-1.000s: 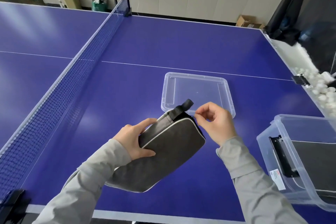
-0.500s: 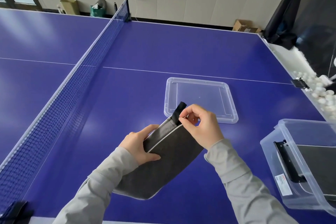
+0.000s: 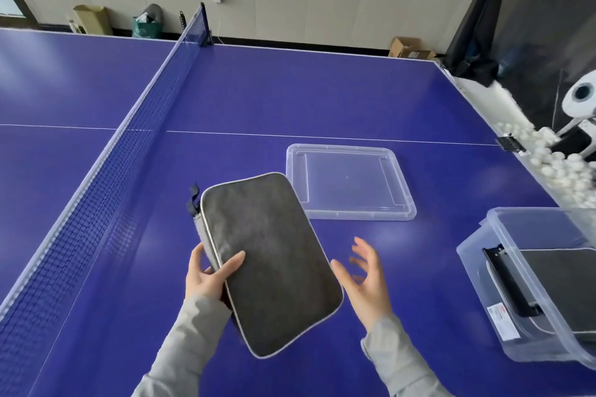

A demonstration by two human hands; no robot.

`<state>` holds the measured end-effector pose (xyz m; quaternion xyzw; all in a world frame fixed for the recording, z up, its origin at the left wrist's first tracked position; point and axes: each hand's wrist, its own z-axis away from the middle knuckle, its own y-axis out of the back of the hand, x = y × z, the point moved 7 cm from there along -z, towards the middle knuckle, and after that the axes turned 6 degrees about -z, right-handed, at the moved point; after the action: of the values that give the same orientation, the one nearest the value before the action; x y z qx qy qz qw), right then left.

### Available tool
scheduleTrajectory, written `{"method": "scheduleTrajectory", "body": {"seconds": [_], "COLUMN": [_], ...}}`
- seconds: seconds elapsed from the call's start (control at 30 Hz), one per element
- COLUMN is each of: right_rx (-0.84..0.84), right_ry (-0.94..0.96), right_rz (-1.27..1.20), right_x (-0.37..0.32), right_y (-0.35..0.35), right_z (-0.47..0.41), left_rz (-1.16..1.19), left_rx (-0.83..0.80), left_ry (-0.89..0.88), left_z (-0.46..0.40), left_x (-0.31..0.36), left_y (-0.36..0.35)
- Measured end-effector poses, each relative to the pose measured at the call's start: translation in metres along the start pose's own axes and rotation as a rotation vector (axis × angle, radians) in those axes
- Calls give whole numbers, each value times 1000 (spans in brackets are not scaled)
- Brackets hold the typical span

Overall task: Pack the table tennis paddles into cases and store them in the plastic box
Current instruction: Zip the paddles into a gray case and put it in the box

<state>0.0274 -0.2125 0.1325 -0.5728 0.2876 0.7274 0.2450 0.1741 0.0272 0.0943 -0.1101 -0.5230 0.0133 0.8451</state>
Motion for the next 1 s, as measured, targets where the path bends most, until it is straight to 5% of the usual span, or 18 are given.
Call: {"method": "scheduleTrajectory", "body": {"seconds": [0.23,0.6,0.87,1.0], "right_rx": [-6,325,340,302], "right_ry": [-351,-289,-251,-246], "right_rz": [-648,-654,-623,-617], "right_x": [26,38,37,36], "right_y": [-37,20,109,163], "right_z": [24,30,51,64], "left_rz": [296,150,22,-115], "left_rx": [-25,-262,-416,-473], "left_ry": [93,236,390,252], "left_z": [-14,2,4,-4], "left_x": [-29,-58,-58,-30], "left_y": [-32,-82,-75,-90]}}
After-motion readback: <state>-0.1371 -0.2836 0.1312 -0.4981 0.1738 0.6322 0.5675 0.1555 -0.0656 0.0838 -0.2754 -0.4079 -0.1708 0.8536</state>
